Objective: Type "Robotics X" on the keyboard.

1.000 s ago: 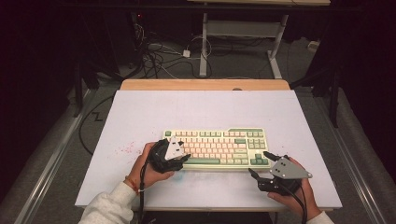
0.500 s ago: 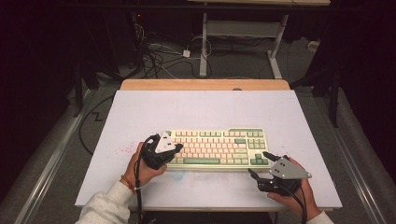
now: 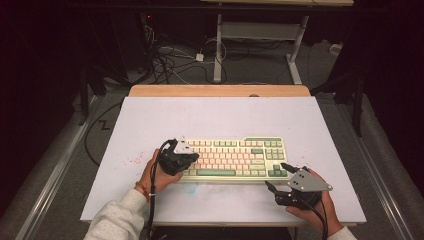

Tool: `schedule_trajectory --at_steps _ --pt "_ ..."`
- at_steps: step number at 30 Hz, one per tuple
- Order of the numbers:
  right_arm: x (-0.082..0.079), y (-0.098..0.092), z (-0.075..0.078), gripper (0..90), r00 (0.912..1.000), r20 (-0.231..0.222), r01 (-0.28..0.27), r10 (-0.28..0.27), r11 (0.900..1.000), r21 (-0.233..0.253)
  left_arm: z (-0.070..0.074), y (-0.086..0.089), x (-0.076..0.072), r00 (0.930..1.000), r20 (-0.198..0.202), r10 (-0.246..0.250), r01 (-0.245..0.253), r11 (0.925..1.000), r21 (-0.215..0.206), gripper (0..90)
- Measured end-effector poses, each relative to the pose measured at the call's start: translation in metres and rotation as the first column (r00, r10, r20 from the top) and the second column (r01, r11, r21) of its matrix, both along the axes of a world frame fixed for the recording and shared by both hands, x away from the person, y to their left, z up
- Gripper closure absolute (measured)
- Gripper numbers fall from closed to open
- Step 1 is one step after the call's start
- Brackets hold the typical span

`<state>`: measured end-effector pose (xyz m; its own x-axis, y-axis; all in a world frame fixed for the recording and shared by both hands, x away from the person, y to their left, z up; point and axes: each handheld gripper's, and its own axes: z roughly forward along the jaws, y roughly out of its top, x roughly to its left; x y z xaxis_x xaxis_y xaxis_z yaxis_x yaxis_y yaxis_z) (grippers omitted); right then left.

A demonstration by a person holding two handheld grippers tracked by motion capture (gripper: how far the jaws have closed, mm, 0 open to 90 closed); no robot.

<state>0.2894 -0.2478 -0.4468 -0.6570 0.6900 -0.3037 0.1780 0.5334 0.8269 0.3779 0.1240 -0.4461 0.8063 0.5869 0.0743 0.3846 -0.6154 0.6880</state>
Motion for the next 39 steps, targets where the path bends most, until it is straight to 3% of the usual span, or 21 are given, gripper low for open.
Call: schedule_trajectory --at_steps 6,18,20,39 --pt "0.0002 -0.0002 -0.0007 26.2 1.0 -0.006 -0.001 0.001 1.0 0.001 -0.0051 -0.0021 0.0032 0.9999 -0.006 0.008 -0.008 0.9993 0.037 87.5" --pt "0.0001 0.0001 -0.0013 26.4 0.9999 -0.01 -0.002 0.002 1.0 -0.004 -0.0064 -0.0041 0.0028 1.0 0.007 0.006 -0.006 0.9985 0.055 87.4" --pt "0.0 0.0001 -0.0014 26.4 1.0 -0.009 -0.003 0.003 1.0 -0.006 -0.0081 -0.0049 0.0037 0.9999 -0.016 -0.004 0.005 0.9979 0.065 87.5" --pt "-0.001 -0.0008 0.0001 26.4 1.0 -0.005 0.0 0.0 1.0 -0.005 0.0002 -0.007 -0.0035 0.9994 0.031 -0.018 0.016 0.9977 0.065 87.4"
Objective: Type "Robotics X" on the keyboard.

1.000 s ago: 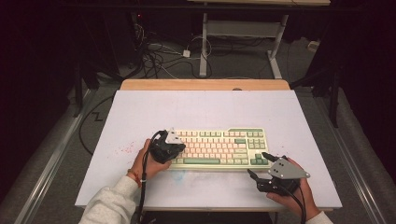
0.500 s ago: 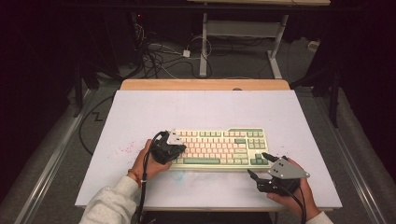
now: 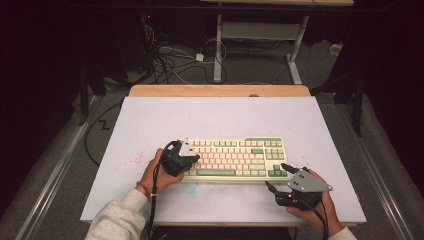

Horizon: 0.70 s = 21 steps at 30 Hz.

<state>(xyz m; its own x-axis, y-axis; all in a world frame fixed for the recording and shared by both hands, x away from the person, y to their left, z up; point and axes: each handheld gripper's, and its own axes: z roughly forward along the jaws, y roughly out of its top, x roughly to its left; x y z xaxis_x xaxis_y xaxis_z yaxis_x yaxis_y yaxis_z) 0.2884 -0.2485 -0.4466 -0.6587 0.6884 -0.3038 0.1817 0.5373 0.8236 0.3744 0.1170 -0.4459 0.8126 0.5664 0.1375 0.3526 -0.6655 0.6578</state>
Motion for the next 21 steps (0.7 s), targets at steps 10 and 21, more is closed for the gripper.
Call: schedule_trajectory --at_steps 10,21 --pt "0.0 -0.0008 0.0009 26.4 1.0 0.004 0.002 -0.002 1.0 0.0 0.0045 -0.0026 -0.0043 0.9998 0.013 -0.014 0.014 0.9999 0.004 87.4" --pt "-0.0001 -0.0007 0.0014 26.5 1.0 0.003 0.001 -0.001 1.0 0.003 0.0078 -0.0052 -0.0075 0.9994 0.02 -0.029 0.029 0.9996 0.001 87.4"
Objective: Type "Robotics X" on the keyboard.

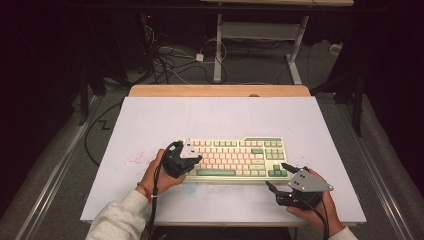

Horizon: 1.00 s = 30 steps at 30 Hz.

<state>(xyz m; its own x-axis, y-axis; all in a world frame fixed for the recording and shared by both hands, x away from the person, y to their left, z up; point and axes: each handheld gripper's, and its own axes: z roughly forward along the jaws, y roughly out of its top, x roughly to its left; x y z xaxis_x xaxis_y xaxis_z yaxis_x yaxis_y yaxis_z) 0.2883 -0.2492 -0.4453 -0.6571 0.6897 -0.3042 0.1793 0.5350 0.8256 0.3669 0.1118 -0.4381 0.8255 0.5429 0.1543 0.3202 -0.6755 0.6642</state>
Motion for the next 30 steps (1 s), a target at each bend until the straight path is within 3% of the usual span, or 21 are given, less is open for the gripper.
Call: schedule_trajectory --at_steps 15,30 --pt "0.0 0.0 0.001 26.6 1.0 0.003 0.002 -0.002 1.0 -0.003 0.008 -0.006 -0.01 0.9991 0.019 -0.038 0.039 0.9991 -0.016 87.4" --pt "0.0 0.001 0.001 26.6 1.0 0.005 0.0 0.0 1.0 -0.004 0.008 -0.015 -0.02 0.9963 0.02 -0.084 0.084 0.9965 -0.002 87.4"
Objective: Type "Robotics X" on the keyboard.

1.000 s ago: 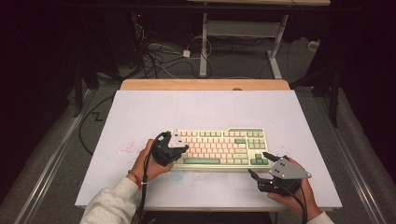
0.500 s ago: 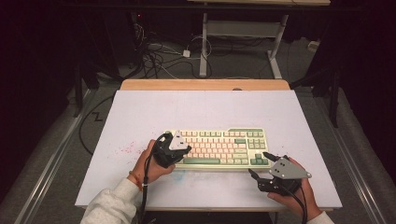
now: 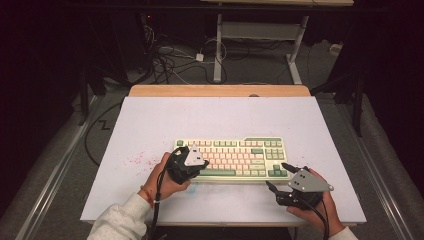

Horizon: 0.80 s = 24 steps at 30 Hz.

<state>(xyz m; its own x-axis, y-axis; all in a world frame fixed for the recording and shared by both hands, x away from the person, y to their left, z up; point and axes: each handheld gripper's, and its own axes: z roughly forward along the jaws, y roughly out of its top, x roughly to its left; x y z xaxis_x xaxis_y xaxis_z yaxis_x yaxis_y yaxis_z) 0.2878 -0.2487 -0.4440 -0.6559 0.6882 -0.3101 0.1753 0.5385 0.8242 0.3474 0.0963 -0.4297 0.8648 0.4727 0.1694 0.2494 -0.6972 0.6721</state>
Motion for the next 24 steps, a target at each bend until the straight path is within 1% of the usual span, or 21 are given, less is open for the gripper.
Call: schedule_trajectory --at_steps 4,8,16,21,24 --pt "0.0 0.0 0.0 26.6 1.0 0.0 -0.001 0.001 1.0 0.0 0.0 -0.001 -0.001 1.0 -0.002 -0.007 0.007 1.0 -0.002 87.4" --pt "0.0 0.0 0.0 26.6 1.0 -0.001 -0.002 0.002 1.0 0.0 -0.002 -0.004 -0.002 0.9998 -0.003 -0.017 0.017 0.9998 0.012 87.4" --pt "0.0 0.0 0.0 26.6 1.0 -0.003 -0.005 0.005 1.0 -0.001 -0.006 -0.007 -0.004 0.9994 -0.016 -0.031 0.031 0.9991 0.028 87.4" --pt "0.0 0.001 0.0 26.6 1.0 -0.003 -0.005 0.005 1.0 -0.002 -0.01 -0.009 -0.004 0.9993 -0.018 -0.032 0.032 0.9986 0.043 87.4" --pt "0.0 0.001 -0.001 26.6 1.0 -0.004 -0.007 0.006 1.0 -0.003 -0.013 -0.01 -0.003 0.9992 -0.026 -0.032 0.033 0.9981 0.052 87.4"
